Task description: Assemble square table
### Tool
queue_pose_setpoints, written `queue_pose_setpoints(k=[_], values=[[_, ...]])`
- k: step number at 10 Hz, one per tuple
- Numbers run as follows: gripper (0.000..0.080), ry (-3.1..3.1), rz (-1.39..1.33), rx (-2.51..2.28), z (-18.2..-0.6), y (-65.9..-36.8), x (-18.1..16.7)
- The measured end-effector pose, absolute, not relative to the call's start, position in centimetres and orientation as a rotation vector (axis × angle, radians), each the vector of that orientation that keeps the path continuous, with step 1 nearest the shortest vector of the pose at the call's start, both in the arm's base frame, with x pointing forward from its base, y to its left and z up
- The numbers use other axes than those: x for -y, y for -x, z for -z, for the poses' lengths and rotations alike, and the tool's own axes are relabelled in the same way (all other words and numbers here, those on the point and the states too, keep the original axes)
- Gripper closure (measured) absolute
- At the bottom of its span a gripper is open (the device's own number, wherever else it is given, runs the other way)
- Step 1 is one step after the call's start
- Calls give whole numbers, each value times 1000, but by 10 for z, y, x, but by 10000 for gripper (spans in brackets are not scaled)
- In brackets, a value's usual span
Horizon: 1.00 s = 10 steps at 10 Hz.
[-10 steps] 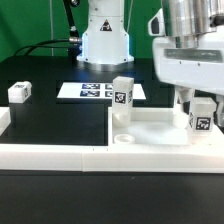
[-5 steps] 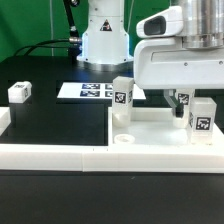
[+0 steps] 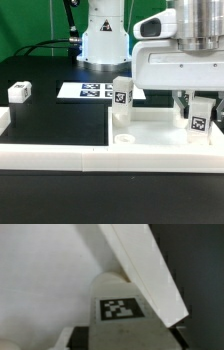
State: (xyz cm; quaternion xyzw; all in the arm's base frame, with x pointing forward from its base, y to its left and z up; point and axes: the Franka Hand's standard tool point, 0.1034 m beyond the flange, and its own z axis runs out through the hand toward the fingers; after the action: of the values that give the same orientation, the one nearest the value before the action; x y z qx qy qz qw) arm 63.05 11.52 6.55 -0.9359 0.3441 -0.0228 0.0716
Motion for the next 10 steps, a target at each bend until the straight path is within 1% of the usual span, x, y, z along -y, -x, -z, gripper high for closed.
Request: queue_pose_setpoints(k=[1, 3, 6, 7, 10], values=[[504, 2792, 65, -1090, -66, -631, -115], [504, 2639, -1, -1431, -66, -631, -115], [505, 2128, -160, -2135, -65, -632, -118], [505, 1930, -206, -2289, -66, -634, -116], [505, 1746, -237, -2430, -66, -633, -112]])
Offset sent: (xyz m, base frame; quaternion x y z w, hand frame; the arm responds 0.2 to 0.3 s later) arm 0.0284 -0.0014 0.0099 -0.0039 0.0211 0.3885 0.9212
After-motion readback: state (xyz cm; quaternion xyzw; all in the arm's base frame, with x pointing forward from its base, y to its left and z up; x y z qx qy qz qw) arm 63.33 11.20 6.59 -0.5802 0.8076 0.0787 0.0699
